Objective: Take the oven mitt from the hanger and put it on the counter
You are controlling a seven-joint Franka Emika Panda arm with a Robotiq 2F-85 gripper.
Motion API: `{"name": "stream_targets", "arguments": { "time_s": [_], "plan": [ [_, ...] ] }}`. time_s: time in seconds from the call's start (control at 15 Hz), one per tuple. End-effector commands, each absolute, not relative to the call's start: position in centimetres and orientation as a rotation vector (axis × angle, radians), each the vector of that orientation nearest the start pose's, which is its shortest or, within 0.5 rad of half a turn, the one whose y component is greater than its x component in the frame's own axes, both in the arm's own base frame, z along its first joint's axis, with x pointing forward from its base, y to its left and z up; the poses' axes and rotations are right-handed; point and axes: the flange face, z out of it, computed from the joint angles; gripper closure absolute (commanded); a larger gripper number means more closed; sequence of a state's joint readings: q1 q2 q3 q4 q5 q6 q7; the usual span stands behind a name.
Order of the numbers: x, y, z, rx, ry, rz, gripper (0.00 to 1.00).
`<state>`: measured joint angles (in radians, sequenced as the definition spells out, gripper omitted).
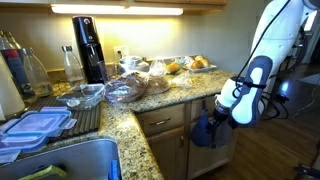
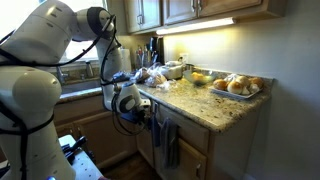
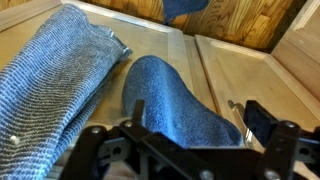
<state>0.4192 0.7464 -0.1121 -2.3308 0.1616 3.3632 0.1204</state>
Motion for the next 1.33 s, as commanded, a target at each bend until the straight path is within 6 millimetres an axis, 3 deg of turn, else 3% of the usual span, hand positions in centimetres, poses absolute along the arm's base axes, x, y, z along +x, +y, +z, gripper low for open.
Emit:
{"name": "stream_targets", "arguments": {
  "time_s": [0.0, 0.27, 0.33, 0.67, 0.73, 0.87, 1.13, 1.2, 1.27],
  "plan": [
    [49.0, 11.5, 4.8, -3.108, -0.118, -0.577, 0.00],
    [49.5, 10.8, 4.2, -3.096, -0.136, -0.672, 0.00],
    [51.7, 11.4, 5.4, -3.099, -0.139, -0.677, 0.00],
    [54.9, 11.6, 6.1, -3.064, -0.142, -0.763, 0.00],
    [54.7, 11.5, 5.8, -3.067, -0.143, -0.757, 0.00],
    [52.4, 10.6, 4.0, -3.096, -0.154, -0.677, 0.00],
    [51.5, 9.8, 2.5, -3.133, -0.169, -0.640, 0.00],
    [52.1, 10.0, 2.6, -3.130, -0.185, -0.655, 0.07],
    [52.6, 10.1, 2.8, -3.129, -0.189, -0.672, 0.26]
  ]
}}
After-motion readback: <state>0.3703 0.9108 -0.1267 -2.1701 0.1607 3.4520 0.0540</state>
